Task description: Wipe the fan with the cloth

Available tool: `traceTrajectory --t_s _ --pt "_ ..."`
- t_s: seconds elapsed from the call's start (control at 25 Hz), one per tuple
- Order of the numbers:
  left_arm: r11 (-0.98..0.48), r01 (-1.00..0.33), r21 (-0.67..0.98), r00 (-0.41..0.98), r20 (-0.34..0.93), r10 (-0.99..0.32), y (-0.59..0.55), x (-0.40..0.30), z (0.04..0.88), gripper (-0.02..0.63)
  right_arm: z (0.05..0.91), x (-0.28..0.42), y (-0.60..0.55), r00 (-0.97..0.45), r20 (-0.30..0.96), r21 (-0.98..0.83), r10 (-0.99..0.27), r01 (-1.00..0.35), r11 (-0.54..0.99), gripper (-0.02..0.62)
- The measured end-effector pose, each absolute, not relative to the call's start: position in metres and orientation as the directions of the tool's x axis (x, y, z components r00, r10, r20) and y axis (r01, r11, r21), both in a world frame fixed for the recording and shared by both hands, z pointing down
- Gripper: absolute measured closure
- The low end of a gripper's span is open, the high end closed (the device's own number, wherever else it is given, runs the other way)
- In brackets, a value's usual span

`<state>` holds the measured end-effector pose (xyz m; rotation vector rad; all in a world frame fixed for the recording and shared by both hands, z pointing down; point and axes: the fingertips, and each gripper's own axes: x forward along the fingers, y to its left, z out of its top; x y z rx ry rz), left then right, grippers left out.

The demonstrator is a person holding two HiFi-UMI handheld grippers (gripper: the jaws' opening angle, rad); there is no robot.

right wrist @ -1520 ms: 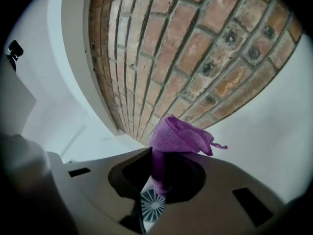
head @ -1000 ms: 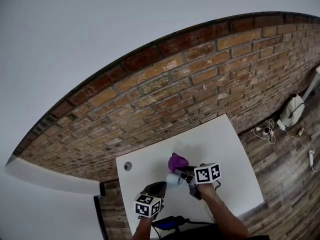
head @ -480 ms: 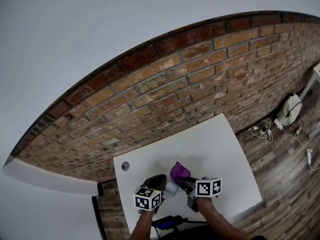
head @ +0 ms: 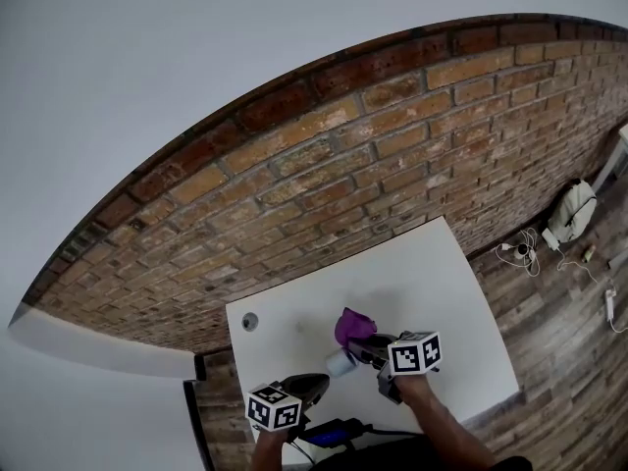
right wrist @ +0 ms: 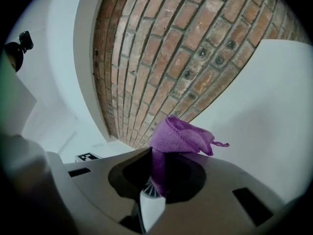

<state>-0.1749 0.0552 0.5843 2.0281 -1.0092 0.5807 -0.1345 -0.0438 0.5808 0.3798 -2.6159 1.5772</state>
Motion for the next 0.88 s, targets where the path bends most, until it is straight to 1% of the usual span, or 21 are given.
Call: traceTrajectory --t_s 0.12,0.24,0.44,0.64,0.72,0.8,0.88 --pt "-0.419 -0.759 0.498 0.646 0.650 -0.399 0.055 -0.161 0.589 0.606 0.582 -0.146 -0.041 -0.971 0.193 -0.856 -0.138 -0.236 0.461 0.540" --pt "-0.420 -0.740 0.525 0.671 0.621 -0.405 0.049 -0.157 0.588 0.606 0.582 -0.146 -0.041 -0.967 0.206 -0.855 -0.150 -0.253 0.453 0.540" --pt "-0.407 -0.758 0.509 0.651 0.623 -0.432 0.044 -0.162 0.590 0.606 0.579 -0.137 -0.035 -0.956 0.204 -0.881 -0.210 -0.273 0.387 0.540" --pt "-0.391 -0.778 0.491 0.627 0.632 -0.455 0.041 -0.168 0.592 0.606 0.581 -0.121 -0.021 -0.922 0.193 -0.923 -0.335 -0.287 0.257 0.540" --pt "-0.370 -0.790 0.489 0.614 0.630 -0.476 0.040 -0.172 0.593 0.606 0.583 -0.115 -0.015 -0.917 0.190 -0.935 -0.349 -0.278 0.221 0.540" --pt "-0.367 -0.793 0.487 0.609 0.633 -0.477 0.043 -0.176 0.594 0.606 0.585 -0.110 -0.019 -0.921 0.199 -0.924 -0.336 -0.290 0.248 0.540" --pt "-0.426 -0.774 0.468 0.628 0.657 -0.418 0.054 -0.171 0.596 0.606 0.577 -0.108 -0.039 -0.924 0.200 -0.881 -0.325 -0.315 0.354 0.540"
